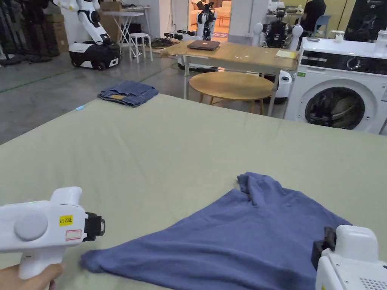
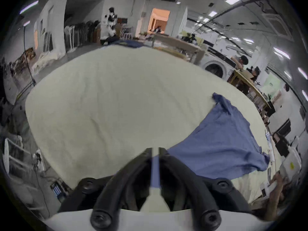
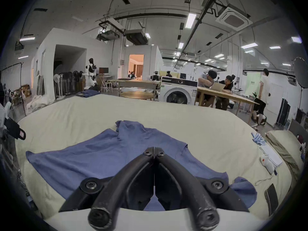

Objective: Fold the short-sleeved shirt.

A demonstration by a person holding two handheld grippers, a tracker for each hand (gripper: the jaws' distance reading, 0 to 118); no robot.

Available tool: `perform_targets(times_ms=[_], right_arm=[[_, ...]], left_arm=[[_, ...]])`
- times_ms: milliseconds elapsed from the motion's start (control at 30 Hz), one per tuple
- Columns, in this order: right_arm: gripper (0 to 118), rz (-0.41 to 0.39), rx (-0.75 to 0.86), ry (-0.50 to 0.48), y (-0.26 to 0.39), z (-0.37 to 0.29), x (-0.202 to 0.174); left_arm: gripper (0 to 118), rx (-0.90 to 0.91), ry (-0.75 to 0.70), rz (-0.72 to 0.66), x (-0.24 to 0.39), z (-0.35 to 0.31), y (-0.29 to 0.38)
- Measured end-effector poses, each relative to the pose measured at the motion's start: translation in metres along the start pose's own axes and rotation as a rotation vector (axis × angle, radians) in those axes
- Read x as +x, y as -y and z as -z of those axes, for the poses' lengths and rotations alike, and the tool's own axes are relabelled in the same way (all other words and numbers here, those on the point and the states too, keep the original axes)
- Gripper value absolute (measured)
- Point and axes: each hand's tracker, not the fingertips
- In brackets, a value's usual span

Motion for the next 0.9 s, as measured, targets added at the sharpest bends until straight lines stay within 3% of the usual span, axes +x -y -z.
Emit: perform_targets(times_ms=[100,167,400,533,600,667,767,900], right_arm=[[0,-0.006,-0.023,-0.011,0.005,0.004,-0.004],[0,-0.012,-0.034,-0.012,0.008,0.005,-0.006],[0,-0.013,-0.073,-0.019,0.016,0.011,-0.005],[0,-0.004,-0.093,-0.024,0.021,0.014,-0.004],[0,-0.003,-0.101,-0.024,0.023,0.017,-0.004],[0,-0.003,-0.115,-0.030,0.025,0.021,-0.004],[0,0.001,-0.124,-0.037,0.026,0.026,-0.004],[0,0.001,-0.126,-0.046,0.014,0.038,0.006]], left_arm=[[48,-0.070,0.000,-0.021,-0.010,0.013,-0.001],[59,-0.105,-0.029,-0.008,-0.013,0.024,0.003],[58,-0.228,-0.205,-0.009,-0.017,0.069,0.021],[57,-0.166,-0.223,0.000,-0.005,0.064,0.032],[52,-0.169,-0.246,0.042,0.003,0.066,0.034],[39,-0.166,-0.242,0.061,0.009,0.068,0.034],[0,-0.165,-0.190,0.081,0.015,0.070,0.033],[0,-0.157,-0.181,0.105,0.010,0.064,0.035]])
